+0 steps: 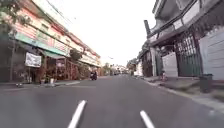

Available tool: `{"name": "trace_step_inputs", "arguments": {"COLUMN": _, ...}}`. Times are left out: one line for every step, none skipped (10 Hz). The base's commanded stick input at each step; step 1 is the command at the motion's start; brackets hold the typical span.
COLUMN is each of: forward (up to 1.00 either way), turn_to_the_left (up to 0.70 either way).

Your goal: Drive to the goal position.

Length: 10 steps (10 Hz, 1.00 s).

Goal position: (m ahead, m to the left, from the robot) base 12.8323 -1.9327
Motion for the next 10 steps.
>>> {"name": "trace_step_inputs", "arguments": {"forward": 1.0, "turn_to_the_left": -0.27}}
{"name": "trace_step_inputs", "arguments": {"forward": 1.0, "turn_to_the_left": -0.4}}
{"name": "trace_step_inputs", "arguments": {"forward": 1.0, "turn_to_the_left": -0.4}}
{"name": "trace_step_inputs", "arguments": {"forward": 1.0, "turn_to_the_left": -0.4}}
{"name": "trace_step_inputs", "arguments": {"forward": 1.0, "turn_to_the_left": -0.25}}
{"name": "trace_step_inputs", "arguments": {"forward": 1.0, "turn_to_the_left": 0.0}}
{"name": "trace_step_inputs", "arguments": {"forward": 1.0, "turn_to_the_left": 0.0}}
{"name": "trace_step_inputs", "arguments": {"forward": 1.0, "turn_to_the_left": -0.09}}
{"name": "trace_step_inputs", "arguments": {"forward": 1.0, "turn_to_the_left": -0.23}}
{"name": "trace_step_inputs", "arguments": {"forward": 1.0, "turn_to_the_left": -0.4}}
